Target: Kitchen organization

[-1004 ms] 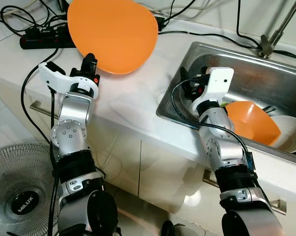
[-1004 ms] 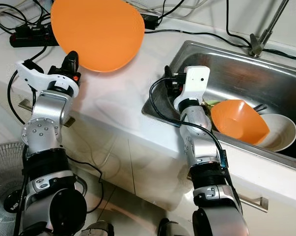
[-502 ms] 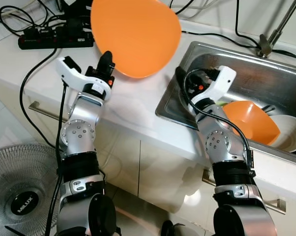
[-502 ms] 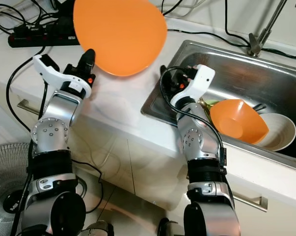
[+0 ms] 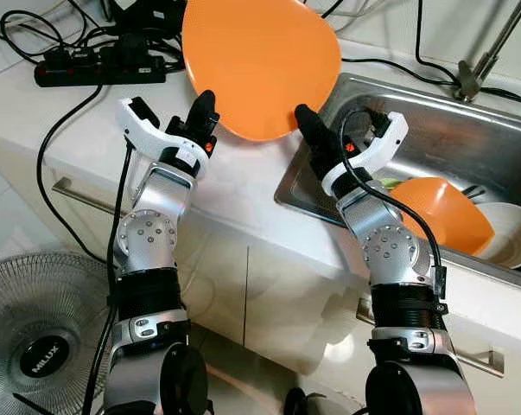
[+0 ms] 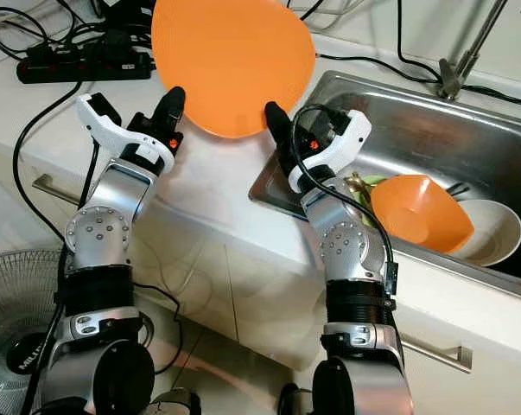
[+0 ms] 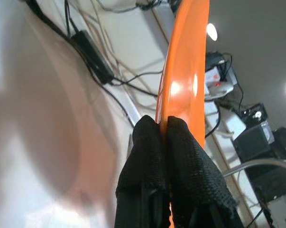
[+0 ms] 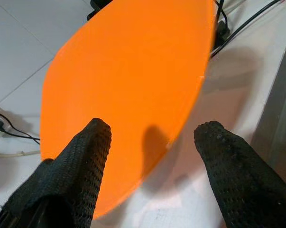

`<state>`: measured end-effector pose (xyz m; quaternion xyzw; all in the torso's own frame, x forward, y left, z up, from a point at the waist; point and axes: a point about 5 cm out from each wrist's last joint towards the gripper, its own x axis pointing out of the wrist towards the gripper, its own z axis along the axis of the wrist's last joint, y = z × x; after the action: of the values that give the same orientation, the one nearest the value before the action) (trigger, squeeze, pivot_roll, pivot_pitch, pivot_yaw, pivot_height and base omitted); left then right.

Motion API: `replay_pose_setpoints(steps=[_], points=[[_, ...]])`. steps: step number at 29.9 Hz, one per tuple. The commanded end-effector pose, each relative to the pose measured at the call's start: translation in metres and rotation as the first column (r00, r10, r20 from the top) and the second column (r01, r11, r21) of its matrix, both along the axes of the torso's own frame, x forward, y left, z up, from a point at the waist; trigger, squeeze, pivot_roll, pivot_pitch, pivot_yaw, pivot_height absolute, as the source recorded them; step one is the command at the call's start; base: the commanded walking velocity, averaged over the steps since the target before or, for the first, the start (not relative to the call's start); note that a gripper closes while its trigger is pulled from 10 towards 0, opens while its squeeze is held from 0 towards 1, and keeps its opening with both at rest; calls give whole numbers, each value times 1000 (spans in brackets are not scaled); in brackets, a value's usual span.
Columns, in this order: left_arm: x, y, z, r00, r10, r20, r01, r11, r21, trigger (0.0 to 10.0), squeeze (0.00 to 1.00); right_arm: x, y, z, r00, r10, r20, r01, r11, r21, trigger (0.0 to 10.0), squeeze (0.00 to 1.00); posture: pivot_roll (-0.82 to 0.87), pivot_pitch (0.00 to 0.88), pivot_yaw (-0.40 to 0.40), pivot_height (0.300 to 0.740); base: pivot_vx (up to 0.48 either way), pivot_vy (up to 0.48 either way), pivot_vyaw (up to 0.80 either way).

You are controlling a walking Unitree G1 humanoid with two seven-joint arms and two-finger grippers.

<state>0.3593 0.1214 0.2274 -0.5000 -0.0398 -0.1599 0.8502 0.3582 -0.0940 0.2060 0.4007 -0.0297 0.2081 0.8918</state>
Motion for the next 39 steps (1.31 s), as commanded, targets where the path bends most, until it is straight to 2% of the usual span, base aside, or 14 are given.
replay_pose_setpoints(steps=[1, 8, 22, 35, 36, 37, 38, 39], points=[[-4, -10, 9, 997, -51, 54, 51, 999, 3, 10000, 0, 0, -3, 0, 1000, -18, -16, 18, 1000, 25, 10000, 0, 97, 90, 7, 740, 0, 0, 0], [-8, -16, 8, 994, -92, 57, 91, 996, 13, 10000, 0, 1, -5, -2, 999, -33, -29, 33, 999, 4, 10000, 0, 102, 96, 3, 740, 0, 0, 0], [-13, -19, 11, 990, -117, 79, 116, 993, 14, 10000, 0, 2, -6, -5, 998, -48, -44, 47, 999, -19, 10000, 0, 104, 90, 1, 740, 0, 0, 0], [-17, -24, 6, 986, -154, 64, 153, 988, 27, 10000, 0, 7, -14, -4, 992, -108, -62, 108, 994, -3, 10000, 0, 103, 72, 3, 740, 0, 0, 0], [-17, -24, 5, 986, -155, 61, 154, 988, 27, 10000, 0, 7, -14, -4, 991, -114, -64, 115, 993, 2, 8980, 0, 102, 71, 3, 740, 0, 0, 0], [-17, -24, 4, 986, -156, 59, 154, 988, 28, 10000, 0, 7, -15, -4, 991, -120, -66, 121, 993, 5, 7294, 0, 102, 71, 3, 740, 0, 0, 0], [-18, -24, 3, 986, -155, 55, 153, 988, 30, 10000, 0, 8, -17, -3, 989, -128, -68, 129, 992, 11, 3961, 0, 102, 71, 3, 740, 0, 0, 0], [-18, -23, 2, 987, -153, 52, 152, 988, 31, 10000, 0, 8, -18, -3, 988, -136, -70, 137, 990, 16, 3725, 0, 102, 72, 2, 740, 0, 0, 0]])
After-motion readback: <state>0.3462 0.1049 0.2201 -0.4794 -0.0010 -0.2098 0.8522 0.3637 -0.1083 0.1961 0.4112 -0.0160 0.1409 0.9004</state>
